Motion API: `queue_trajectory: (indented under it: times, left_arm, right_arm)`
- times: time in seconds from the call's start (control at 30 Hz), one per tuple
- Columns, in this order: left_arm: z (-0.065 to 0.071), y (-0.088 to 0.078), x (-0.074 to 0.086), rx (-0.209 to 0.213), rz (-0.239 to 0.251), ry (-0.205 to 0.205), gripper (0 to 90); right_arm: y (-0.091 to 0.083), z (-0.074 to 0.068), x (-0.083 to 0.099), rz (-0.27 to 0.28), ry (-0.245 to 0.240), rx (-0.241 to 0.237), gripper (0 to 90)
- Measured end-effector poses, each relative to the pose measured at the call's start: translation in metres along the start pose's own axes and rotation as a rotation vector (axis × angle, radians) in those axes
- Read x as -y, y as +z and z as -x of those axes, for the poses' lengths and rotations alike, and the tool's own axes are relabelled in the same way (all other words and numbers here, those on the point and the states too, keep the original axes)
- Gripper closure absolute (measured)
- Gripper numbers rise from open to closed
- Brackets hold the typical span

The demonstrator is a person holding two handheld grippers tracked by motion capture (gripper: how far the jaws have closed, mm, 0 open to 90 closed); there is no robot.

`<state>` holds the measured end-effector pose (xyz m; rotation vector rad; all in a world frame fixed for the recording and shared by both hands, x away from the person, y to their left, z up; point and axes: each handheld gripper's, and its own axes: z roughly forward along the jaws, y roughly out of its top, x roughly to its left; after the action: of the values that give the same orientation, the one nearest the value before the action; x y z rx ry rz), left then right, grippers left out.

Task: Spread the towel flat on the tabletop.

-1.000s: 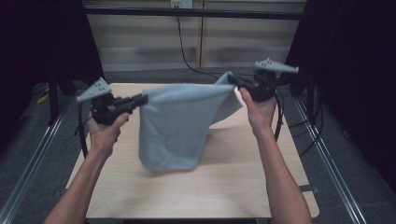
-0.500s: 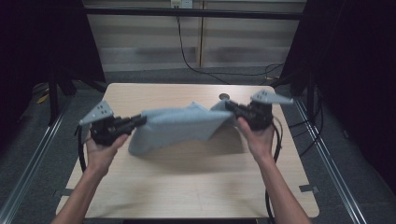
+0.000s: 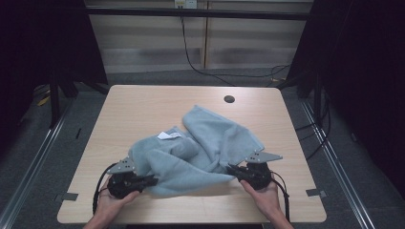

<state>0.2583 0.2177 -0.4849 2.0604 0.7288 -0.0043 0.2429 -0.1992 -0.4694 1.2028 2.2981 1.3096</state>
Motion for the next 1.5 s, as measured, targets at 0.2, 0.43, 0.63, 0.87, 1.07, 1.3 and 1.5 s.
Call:
queue_trajectory:
  times: [0.2, 0.43, 0.63, 0.87, 1.07, 1.3, 1.5]
  left_arm:
    - [0.001, -0.025, 0.001, 0.024, 0.087, 0.017, 63.6]
    - [-0.019, -0.019, -0.036, -0.004, 0.164, -0.014, 55.8]
    - [-0.049, 0.029, -0.045, -0.058, 0.091, -0.070, 53.3]
    - [-0.048, 0.044, -0.029, -0.077, -0.033, -0.017, 64.1]
    - [-0.049, 0.039, -0.026, -0.067, -0.045, -0.015, 68.2]
    - [-0.047, 0.029, -0.017, -0.077, -0.032, -0.041, 71.6]
    - [-0.041, 0.022, -0.010, -0.083, -0.026, -0.058, 77.4]
  right_arm:
    - [-0.028, 0.000, 0.011, 0.041, 0.016, -0.018, 60.2]
    - [-0.043, 0.029, 0.003, 0.104, 0.060, 0.015, 55.3]
    - [-0.001, 0.069, -0.010, 0.022, 0.039, 0.086, 53.5]
    - [0.027, 0.100, -0.006, -0.037, 0.063, 0.149, 49.0]
    - [0.030, 0.106, 0.001, -0.111, 0.026, 0.223, 46.1]
    - [0.013, 0.102, 0.008, -0.150, 0.024, 0.300, 85.5]
    - [-0.024, 0.104, 0.025, -0.123, 0.064, 0.326, 86.2]
